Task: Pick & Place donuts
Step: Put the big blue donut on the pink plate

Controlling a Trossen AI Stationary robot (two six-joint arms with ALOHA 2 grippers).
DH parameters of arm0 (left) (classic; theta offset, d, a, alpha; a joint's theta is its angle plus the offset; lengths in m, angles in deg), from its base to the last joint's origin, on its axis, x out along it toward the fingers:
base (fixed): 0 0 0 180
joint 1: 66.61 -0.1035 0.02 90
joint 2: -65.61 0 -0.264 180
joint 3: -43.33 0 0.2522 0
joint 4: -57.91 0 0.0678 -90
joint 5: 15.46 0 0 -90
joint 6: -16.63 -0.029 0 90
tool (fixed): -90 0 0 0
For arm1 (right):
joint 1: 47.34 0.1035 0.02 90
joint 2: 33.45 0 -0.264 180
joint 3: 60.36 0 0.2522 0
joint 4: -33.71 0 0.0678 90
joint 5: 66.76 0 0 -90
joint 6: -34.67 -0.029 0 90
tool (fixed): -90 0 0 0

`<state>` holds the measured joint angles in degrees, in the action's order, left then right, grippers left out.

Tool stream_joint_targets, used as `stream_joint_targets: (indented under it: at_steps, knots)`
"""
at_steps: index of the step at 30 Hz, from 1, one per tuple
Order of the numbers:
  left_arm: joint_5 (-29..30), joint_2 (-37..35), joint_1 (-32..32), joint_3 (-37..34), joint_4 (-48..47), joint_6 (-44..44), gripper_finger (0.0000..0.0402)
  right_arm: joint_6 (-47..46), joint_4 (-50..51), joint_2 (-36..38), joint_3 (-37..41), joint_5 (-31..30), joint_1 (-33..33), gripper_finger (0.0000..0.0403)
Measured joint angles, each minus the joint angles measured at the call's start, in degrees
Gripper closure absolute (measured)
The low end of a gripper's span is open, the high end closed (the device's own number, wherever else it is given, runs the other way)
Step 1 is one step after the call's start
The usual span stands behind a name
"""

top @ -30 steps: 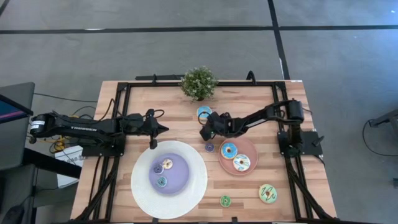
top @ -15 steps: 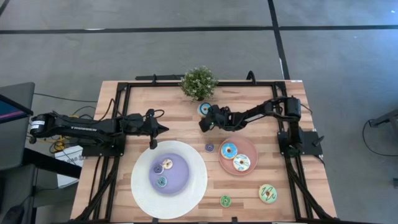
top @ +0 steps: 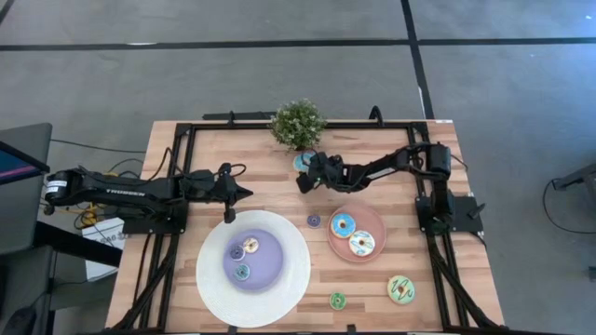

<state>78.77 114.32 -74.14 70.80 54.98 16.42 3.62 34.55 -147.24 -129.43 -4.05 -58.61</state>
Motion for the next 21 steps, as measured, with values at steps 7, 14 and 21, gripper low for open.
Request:
stream_joint_targets:
  at_steps: [7,14,21]
  knots:
    - [0.0,0.0,0.0,0.0,0.02,0.0,0.0401,0.02,-0.02,0.02,-0.02,0.41,-0.07,0.0019]
    - [0.0,0.0,0.0,0.0,0.02,0.46,0.0401,0.02,-0.01,0.06,-0.02,1.72,-0.07,0.0049]
    - [0.0,0.0,0.0,0.0,0.03,0.46,0.0401,0.02,-0.01,0.13,-0.07,1.84,-0.02,0.0097]
